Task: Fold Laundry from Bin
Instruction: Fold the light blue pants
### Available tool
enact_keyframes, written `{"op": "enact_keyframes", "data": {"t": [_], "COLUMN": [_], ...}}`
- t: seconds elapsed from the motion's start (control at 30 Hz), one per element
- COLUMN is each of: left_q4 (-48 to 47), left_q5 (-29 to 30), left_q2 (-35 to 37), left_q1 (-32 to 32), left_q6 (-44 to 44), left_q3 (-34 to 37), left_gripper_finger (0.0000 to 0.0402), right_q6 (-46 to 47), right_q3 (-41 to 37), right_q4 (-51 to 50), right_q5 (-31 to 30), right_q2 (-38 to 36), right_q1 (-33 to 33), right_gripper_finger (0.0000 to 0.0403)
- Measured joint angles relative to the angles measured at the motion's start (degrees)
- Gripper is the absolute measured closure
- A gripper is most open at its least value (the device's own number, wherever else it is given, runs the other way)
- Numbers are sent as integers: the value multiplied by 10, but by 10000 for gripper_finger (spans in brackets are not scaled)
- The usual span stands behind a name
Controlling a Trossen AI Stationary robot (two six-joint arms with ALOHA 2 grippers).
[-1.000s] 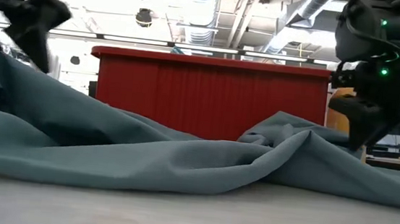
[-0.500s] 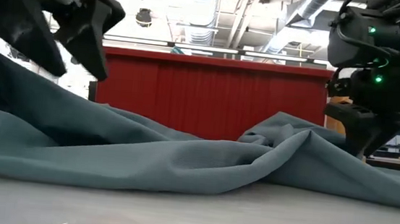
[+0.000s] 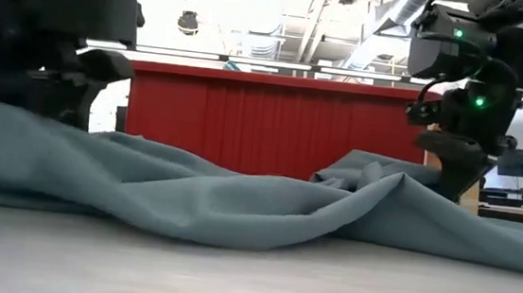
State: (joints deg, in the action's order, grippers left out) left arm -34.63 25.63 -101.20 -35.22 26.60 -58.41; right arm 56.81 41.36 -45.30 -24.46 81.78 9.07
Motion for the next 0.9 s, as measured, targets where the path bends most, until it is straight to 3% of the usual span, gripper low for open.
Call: {"op": "enact_keyframes", "data": {"t": [0.07, 0.27, 0.37, 0.53, 0.63, 0.9], "left_q4": [-17, -103, -161, -224, -269, -288], "left_q5": [14, 78, 101, 118, 106, 83], "left_q2": [20, 90, 121, 142, 141, 139], "left_q1": [-2, -32, -54, -90, -108, -165], "left_q6": [14, 88, 154, 238, 291, 379], "left_q3": [0, 0, 0, 0, 0, 16], "left_gripper_finger": [382, 400, 401, 401, 401, 401], "right_q6": [-16, -49, -91, -255, -307, -480], "right_q3": [25, 171, 248, 337, 353, 353], "right_q4": [-46, -347, -448, -447, -446, -447], "right_q5": [17, 20, 20, 18, 6, 105], "right_q2": [0, 0, 0, 0, 9, 55], "right_q1": [-3, 3, 18, 46, 50, 91], "right_gripper_finger": [380, 384, 384, 384, 384, 384]}}
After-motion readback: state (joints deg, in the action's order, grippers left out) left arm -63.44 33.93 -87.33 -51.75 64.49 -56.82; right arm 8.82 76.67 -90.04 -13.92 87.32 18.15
